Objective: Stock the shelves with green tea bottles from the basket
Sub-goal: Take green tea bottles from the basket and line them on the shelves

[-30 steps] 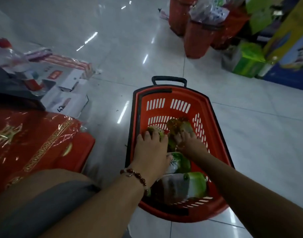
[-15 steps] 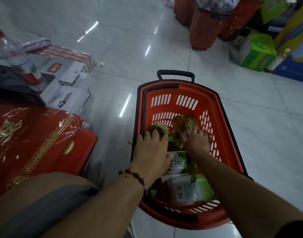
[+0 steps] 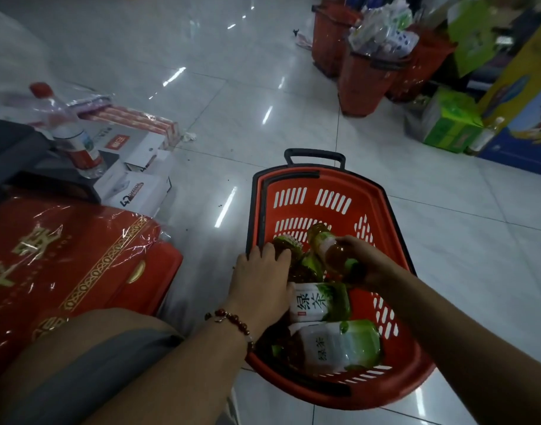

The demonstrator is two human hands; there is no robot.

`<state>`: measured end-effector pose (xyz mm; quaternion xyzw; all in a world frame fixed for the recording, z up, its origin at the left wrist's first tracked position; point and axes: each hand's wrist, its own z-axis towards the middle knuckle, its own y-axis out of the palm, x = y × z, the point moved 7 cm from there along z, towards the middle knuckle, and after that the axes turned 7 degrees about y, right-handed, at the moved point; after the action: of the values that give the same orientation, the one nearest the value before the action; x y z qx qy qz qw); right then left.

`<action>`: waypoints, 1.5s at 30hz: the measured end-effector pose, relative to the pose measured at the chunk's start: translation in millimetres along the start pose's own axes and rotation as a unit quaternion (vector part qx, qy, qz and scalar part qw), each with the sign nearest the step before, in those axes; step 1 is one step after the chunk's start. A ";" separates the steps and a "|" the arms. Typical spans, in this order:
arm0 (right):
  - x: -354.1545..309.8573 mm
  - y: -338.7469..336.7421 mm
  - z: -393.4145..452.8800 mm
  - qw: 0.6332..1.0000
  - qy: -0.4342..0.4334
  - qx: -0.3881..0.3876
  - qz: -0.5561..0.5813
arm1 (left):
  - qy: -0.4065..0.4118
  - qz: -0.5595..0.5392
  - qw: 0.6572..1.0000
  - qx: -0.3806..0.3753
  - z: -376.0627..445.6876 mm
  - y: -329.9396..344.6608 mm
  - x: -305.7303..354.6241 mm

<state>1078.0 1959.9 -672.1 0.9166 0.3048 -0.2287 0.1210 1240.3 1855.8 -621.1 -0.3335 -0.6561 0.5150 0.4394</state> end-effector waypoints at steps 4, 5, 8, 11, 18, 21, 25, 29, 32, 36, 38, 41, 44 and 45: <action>-0.1 6.9 -39.7 0.993 0.017 -0.056 -0.105 | 0.003 -0.018 0.999 0.034 -11.7 -14.7 -5.5; -1.1 10.2 -50.5 0.988 0.015 -0.073 -0.137 | 0.005 -0.026 0.999 0.044 -14.8 -18.9 -7.2; -4.2 21.0 -81.9 0.968 0.011 -0.124 -0.217 | 0.019 -0.046 0.997 0.059 -24.1 -31.6 -6.6; -4.8 33.7 -106.2 0.937 0.021 -0.192 -0.292 | 0.058 -0.054 0.995 0.067 -34.4 -42.5 0.9; -7.8 71.2 -149.9 0.897 -0.013 -0.283 -0.339 | 0.070 -0.179 0.974 0.124 -73.1 -64.0 -5.4; -5.3 94.3 -160.7 0.887 -0.072 -0.293 -0.349 | 0.020 -0.284 0.945 0.162 -90.1 -72.2 -23.9; 0.9 130.7 -174.2 0.873 -0.168 -0.284 -0.359 | -0.045 -0.425 0.874 0.231 -110.8 -80.7 -53.0; 15.4 173.7 -192.8 0.831 -0.264 -0.276 -0.405 | -0.086 -0.528 0.797 0.279 -135.5 -94.4 -76.5; 31.9 212.5 -205.1 0.810 -0.308 -0.295 -0.402 | -0.109 -0.572 0.749 0.315 -163.3 -111.1 -92.6; 58.3 269.0 -219.6 0.791 -0.360 -0.340 -0.359 | -0.153 -0.589 0.713 0.347 -211.9 -129.3 -117.1; 74.2 297.2 -228.1 0.776 -0.366 -0.374 -0.353 | -0.172 -0.564 0.719 0.367 -243.1 -138.3 -133.6; 97.2 337.4 -242.5 0.751 -0.372 -0.406 -0.364 | -0.202 -0.508 0.750 0.372 -295.0 -155.3 -152.1; 125.4 377.3 -257.5 0.714 -0.381 -0.445 -0.385 | -0.247 -0.457 0.764 0.382 -353.5 -165.2 -168.0; 135.7 389.9 -263.7 0.703 -0.386 -0.452 -0.391 | -0.263 -0.444 0.765 0.385 -372.5 -164.6 -174.0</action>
<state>1504.8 1817.5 -478.4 0.3822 0.6291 -0.4236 0.5279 1653.6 1802.9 -471.1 0.3412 -0.5673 0.5394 0.5204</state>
